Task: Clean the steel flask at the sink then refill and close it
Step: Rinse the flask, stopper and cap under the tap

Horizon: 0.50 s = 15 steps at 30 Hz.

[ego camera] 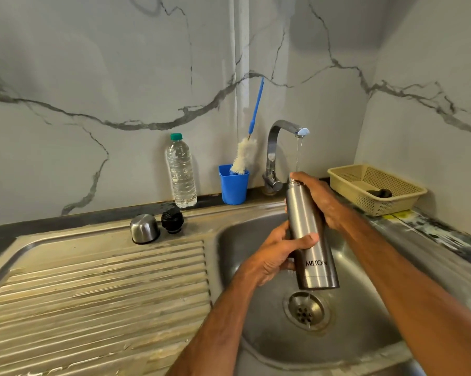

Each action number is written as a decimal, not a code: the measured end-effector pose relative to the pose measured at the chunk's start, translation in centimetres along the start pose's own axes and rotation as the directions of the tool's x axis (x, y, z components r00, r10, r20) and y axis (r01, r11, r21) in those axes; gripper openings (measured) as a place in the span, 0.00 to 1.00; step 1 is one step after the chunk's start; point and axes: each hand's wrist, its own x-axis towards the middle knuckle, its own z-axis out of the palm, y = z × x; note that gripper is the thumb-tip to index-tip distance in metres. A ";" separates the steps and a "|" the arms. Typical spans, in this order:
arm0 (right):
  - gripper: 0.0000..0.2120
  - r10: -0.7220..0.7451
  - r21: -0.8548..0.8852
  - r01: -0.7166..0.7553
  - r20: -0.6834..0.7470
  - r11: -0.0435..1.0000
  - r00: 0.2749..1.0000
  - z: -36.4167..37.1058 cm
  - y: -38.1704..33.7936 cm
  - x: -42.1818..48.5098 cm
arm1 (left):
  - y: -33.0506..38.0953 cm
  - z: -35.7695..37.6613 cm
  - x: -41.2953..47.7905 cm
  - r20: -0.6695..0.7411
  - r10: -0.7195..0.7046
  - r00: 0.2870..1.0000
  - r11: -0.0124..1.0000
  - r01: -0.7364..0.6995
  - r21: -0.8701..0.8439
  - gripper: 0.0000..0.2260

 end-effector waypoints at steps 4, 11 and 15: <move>0.22 0.091 -0.042 -0.083 0.227 0.996 0.970 0.1 -3.4 1.3 | 0.3 0.0 0.0 0.040 0.026 0.999 0.991 -0.020 -0.133 0.23; 0.13 0.127 0.217 -0.248 0.457 0.944 0.881 -0.3 -3.6 1.7 | 0.8 0.3 -0.2 0.097 0.041 0.994 0.966 -0.015 -0.257 0.24; 0.21 0.165 0.266 -0.344 0.523 0.900 0.836 -0.4 -2.4 1.6 | 0.7 0.6 -0.2 0.061 0.068 0.996 0.955 -0.048 -0.292 0.22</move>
